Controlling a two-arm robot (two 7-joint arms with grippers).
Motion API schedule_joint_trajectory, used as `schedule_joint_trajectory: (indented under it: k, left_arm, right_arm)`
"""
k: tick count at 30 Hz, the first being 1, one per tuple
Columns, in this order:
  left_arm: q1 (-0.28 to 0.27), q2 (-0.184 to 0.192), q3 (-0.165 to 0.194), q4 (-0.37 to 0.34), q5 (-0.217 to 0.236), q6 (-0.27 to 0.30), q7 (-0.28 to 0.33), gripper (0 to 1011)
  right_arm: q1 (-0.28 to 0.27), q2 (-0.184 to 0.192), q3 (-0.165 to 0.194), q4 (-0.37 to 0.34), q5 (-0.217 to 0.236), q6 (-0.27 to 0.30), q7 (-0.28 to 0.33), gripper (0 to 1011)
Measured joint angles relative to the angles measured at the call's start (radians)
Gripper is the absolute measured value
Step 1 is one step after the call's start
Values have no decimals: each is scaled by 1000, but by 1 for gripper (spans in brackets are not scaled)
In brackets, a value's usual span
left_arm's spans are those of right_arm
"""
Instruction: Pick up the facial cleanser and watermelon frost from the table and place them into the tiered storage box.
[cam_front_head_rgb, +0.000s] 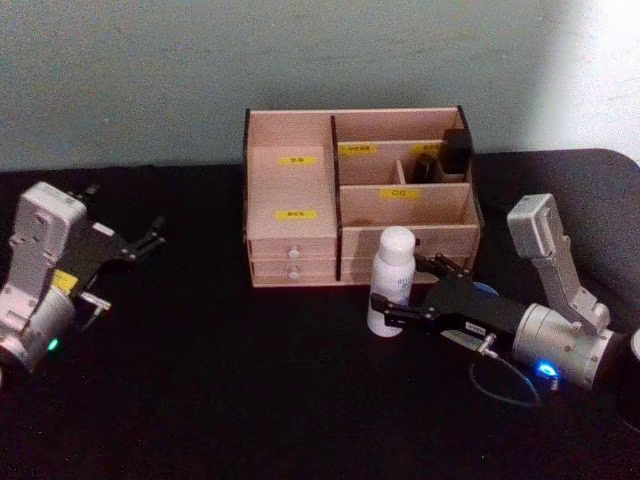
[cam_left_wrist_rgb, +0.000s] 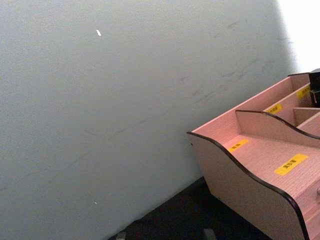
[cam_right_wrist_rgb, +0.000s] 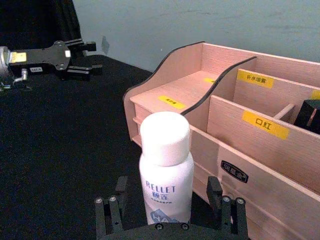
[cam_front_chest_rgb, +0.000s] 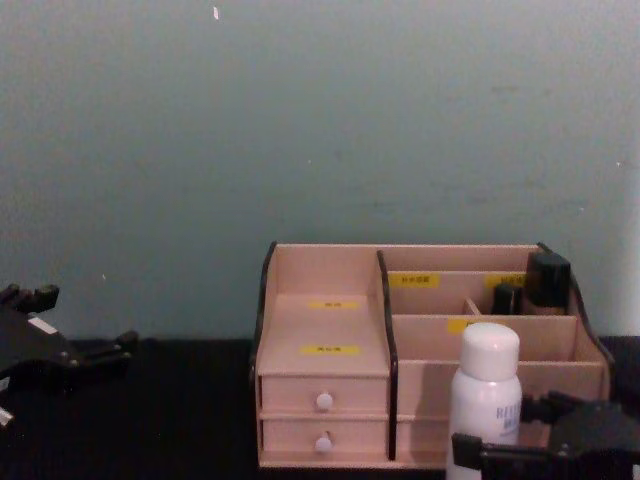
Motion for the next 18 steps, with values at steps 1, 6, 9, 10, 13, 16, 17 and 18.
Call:
schedule_joint_trajectory:
  k: [1, 6, 9, 10, 13, 16, 17, 18]
  left_arm:
    - [0, 0, 0, 0, 0, 0, 0, 1002]
    - [0, 0, 0, 0, 0, 0, 0, 1001]
    - [0, 0, 0, 0, 0, 0, 0, 1001]
    - [0, 0, 0, 0, 0, 0, 0, 1001]
    - [0, 0, 0, 0, 0, 0, 0, 1001]
    - [0, 0, 0, 0, 0, 0, 0, 1001]
    - [0, 0, 0, 0, 0, 0, 0, 1001]
    - [0, 0, 0, 0, 0, 0, 0, 1001]
  right_arm:
    - [3, -3, -1, 6, 0, 0, 0, 1002]
    - [10, -9, -2, 19, -1, 0, 1, 1002]
    - [17, -13, -5, 29, -3, -3, 6, 1003]
    - [19, -14, -6, 31, -4, -3, 6, 1003]
    - [23, -16, -8, 36, -4, -4, 11, 1003]
    - [26, -17, -10, 40, -4, -7, 16, 1003]
    - [27, -18, -10, 41, -4, -7, 17, 1003]
    - [29, -19, -11, 43, -4, -7, 19, 1003]
